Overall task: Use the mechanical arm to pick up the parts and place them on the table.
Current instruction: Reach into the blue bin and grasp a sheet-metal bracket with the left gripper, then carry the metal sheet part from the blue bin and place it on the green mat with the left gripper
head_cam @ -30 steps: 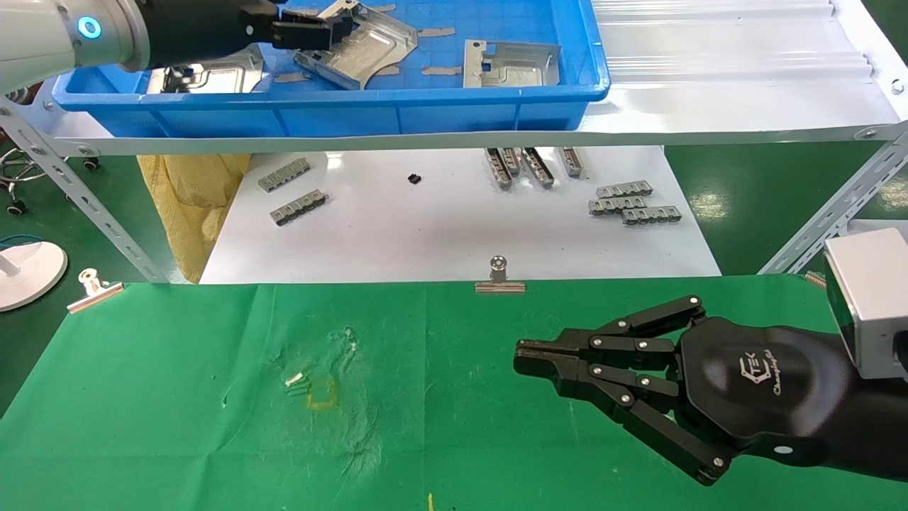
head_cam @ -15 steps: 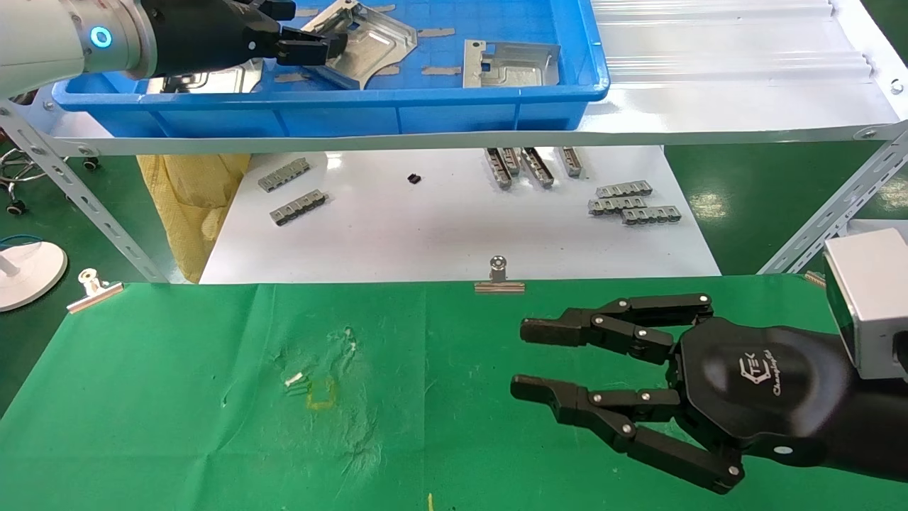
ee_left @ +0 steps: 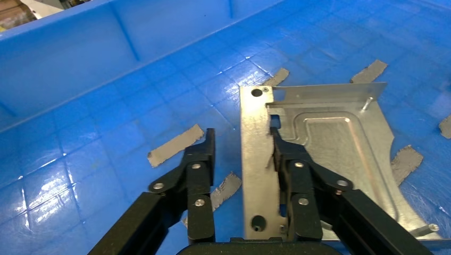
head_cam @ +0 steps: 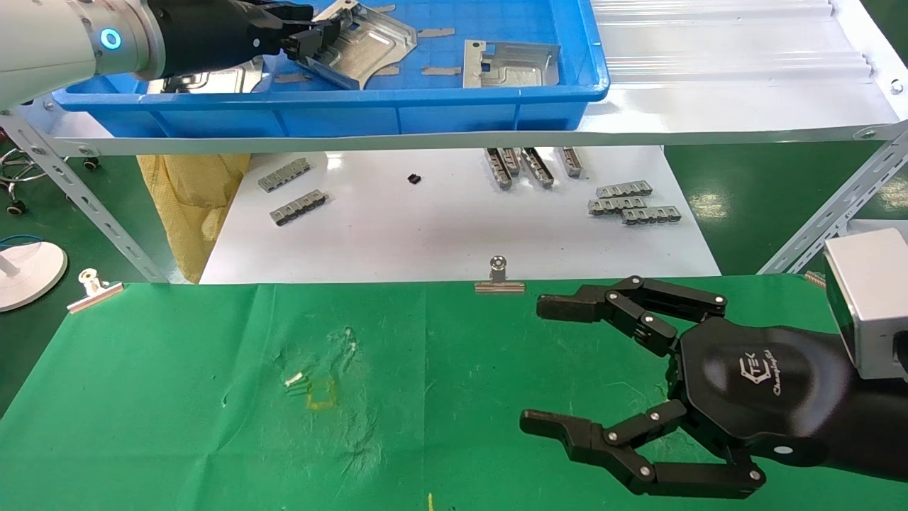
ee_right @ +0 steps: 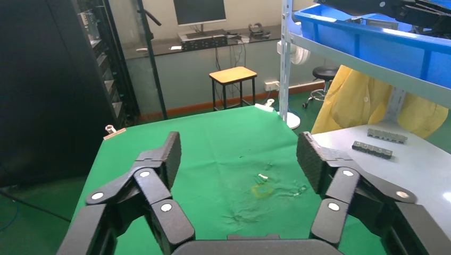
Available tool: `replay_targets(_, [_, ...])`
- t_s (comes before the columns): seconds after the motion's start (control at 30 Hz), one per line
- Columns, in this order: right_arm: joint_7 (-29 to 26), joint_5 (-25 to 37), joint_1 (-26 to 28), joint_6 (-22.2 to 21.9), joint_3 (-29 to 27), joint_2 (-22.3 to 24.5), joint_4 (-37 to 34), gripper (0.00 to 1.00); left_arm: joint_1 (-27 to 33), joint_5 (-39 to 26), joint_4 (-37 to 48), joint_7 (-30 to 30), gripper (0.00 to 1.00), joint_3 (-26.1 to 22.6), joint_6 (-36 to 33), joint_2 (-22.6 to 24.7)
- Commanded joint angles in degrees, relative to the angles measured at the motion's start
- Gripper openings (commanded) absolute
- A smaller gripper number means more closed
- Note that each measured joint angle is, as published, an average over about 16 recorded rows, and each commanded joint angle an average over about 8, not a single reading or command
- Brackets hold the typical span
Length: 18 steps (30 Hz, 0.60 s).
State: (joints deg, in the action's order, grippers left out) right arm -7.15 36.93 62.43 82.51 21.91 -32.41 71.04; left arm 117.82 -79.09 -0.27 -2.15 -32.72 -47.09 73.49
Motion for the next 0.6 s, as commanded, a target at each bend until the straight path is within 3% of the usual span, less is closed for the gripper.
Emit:
replay_targets(0.03, [0.0, 0.0, 0.0, 0.0, 0.0, 0.0, 0.0, 1.00, -0.1, 0.1, 0.1, -0.1, 0.00, 0.1, 0.2, 0.1])
replay_targets(0.6, [0.0, 0.0, 0.0, 0.0, 0.0, 0.0, 0.0, 1.00, -0.2, 1.9, -0.8, 1.0, 0.00, 1.3, -1.6, -0.2])
